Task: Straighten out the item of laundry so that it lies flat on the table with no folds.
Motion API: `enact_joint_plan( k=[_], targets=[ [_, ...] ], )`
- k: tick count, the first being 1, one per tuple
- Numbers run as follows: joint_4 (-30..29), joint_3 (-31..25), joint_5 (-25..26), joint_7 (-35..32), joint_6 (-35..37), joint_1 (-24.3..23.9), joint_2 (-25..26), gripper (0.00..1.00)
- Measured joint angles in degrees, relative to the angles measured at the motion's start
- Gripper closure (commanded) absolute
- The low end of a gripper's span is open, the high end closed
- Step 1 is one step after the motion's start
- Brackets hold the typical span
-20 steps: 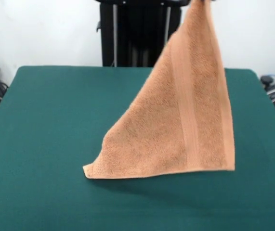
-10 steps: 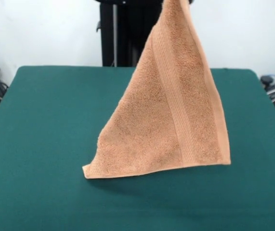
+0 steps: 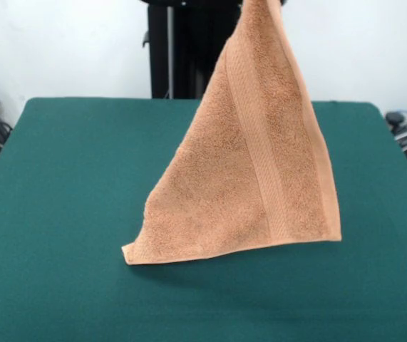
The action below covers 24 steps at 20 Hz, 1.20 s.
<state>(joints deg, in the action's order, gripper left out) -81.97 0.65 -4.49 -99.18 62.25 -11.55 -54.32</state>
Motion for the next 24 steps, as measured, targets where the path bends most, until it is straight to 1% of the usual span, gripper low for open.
enact_joint_plan(
  k=[11,24],
  targets=[
    [0.0,-0.1,0.0,0.0,0.0,-1.1,0.0,1.00],
    [0.0,-0.3,0.1,0.0,0.0,-6.3,-0.1,1.00]
  ],
)
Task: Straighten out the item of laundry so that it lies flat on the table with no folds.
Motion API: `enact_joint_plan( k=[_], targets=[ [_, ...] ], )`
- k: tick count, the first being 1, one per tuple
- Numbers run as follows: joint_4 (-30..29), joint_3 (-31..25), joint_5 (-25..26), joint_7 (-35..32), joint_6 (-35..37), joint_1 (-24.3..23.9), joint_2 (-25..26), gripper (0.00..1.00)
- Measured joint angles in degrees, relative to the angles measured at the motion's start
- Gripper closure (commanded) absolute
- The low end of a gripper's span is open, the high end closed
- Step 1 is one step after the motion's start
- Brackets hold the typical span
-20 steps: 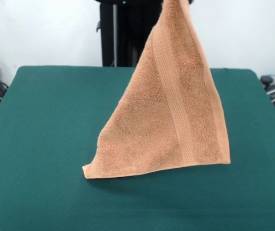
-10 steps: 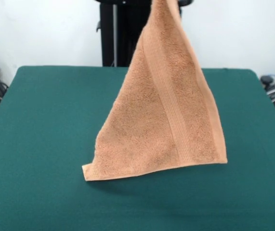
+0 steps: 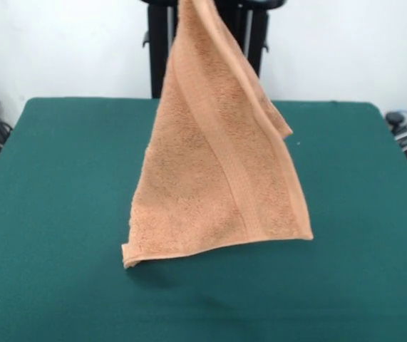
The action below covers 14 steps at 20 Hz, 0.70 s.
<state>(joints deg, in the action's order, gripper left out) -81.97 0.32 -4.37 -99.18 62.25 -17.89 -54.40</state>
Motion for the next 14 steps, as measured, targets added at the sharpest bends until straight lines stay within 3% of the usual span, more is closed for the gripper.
enact_joint_plan(
  k=[14],
  targets=[
    [0.0,-0.3,0.5,0.1,0.0,-2.4,-0.1,1.00]
  ],
)
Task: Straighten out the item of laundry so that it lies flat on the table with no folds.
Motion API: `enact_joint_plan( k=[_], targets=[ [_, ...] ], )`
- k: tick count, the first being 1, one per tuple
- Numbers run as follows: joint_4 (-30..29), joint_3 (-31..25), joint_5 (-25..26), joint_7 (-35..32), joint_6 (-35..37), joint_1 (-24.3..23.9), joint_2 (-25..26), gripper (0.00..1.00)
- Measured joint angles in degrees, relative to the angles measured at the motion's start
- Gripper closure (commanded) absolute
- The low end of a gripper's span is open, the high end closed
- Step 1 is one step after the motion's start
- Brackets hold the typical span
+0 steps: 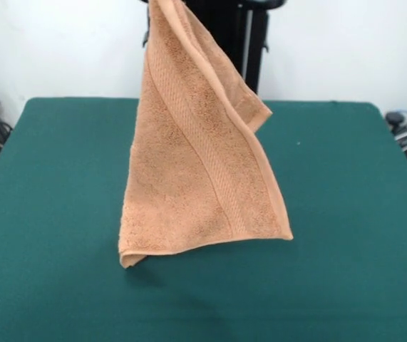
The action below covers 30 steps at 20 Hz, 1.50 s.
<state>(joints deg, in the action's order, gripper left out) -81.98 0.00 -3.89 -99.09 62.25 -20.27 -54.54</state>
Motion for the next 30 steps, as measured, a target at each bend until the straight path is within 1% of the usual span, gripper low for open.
enact_joint_plan(
  k=[8,13,20,26,30],
  targets=[
    [0.0,-0.2,0.1,0.0,0.0,0.0,-1.5,1.00],
    [0.0,-0.9,0.1,0.1,0.2,-1.0,-2.5,1.00],
    [0.0,-2.4,0.2,1.8,4.7,-5.0,-3.3,1.00],
    [0.0,-3.7,0.3,1.9,5.7,-7.9,-3.9,1.00],
    [0.0,-4.3,0.4,1.9,5.7,-8.9,-3.9,1.00]
  ],
)
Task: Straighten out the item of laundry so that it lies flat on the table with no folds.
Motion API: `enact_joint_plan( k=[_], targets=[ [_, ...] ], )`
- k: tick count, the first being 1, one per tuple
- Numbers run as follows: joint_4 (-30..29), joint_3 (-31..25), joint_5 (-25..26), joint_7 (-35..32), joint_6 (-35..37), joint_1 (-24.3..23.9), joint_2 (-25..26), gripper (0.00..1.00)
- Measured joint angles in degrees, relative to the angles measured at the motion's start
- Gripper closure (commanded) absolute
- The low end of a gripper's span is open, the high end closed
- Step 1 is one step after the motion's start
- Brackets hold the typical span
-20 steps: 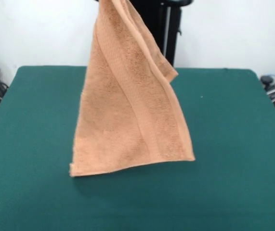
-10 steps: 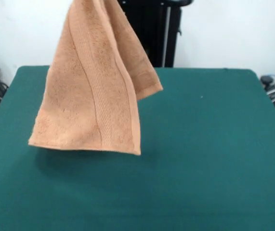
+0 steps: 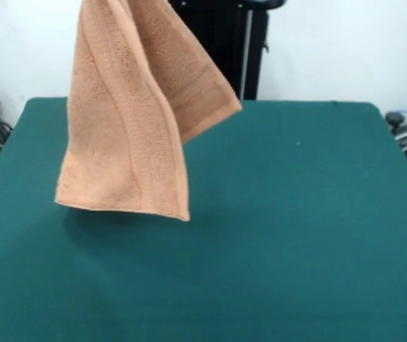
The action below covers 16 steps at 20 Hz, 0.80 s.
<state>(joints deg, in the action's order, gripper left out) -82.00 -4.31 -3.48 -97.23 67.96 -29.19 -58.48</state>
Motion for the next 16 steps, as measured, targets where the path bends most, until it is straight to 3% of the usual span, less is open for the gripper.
enact_joint_plan(
  k=[16],
  targets=[
    [-0.6,-2.7,0.0,0.0,0.6,-1.5,-3.3,1.00]
  ],
)
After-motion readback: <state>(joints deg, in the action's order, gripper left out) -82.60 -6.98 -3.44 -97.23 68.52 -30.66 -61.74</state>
